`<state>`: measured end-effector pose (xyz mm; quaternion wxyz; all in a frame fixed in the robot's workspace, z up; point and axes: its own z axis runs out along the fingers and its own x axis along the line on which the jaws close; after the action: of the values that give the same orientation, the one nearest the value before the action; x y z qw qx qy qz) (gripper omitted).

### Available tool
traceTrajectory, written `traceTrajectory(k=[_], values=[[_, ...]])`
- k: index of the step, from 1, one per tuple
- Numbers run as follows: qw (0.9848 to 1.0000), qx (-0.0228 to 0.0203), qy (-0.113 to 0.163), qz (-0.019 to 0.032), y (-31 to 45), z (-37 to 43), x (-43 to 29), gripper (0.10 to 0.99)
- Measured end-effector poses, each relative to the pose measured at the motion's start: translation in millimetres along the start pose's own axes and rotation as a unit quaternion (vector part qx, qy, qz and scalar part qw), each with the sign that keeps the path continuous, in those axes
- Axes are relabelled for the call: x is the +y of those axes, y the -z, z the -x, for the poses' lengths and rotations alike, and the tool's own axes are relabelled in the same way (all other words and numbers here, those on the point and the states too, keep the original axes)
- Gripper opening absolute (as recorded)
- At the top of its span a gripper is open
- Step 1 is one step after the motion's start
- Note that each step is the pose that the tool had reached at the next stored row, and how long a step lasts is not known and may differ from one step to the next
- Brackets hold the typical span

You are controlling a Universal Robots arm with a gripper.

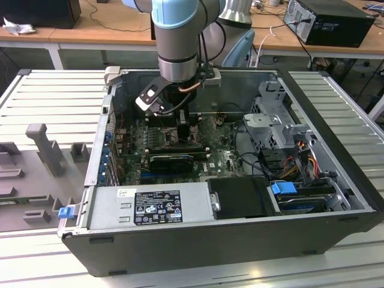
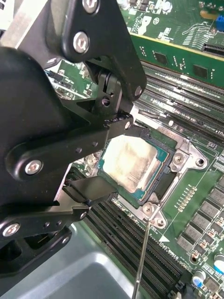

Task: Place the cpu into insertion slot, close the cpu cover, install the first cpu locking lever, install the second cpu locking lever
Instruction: 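Place the cpu into insertion slot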

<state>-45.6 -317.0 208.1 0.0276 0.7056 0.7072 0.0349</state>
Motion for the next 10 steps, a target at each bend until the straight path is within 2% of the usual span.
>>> traceTrajectory(k=[2, 6, 7, 9, 10], values=[[1.0000, 0.0000, 0.000, 0.0000, 3.0, 0.0, 0.3, 0.588], [1.0000, 0.0000, 0.000, 0.0000, 8.9, -0.1, 0.8, 0.341], [1.0000, 0.0000, 0.000, -0.0001, 9.8, -0.1, 0.9, 0.220], [1.0000, -0.0001, 0.000, -0.0002, 11.7, -0.1, 1.0, 0.220], [1.0000, -0.0001, 0.000, -0.0003, 12.7, -0.1, 1.2, 0.106]])
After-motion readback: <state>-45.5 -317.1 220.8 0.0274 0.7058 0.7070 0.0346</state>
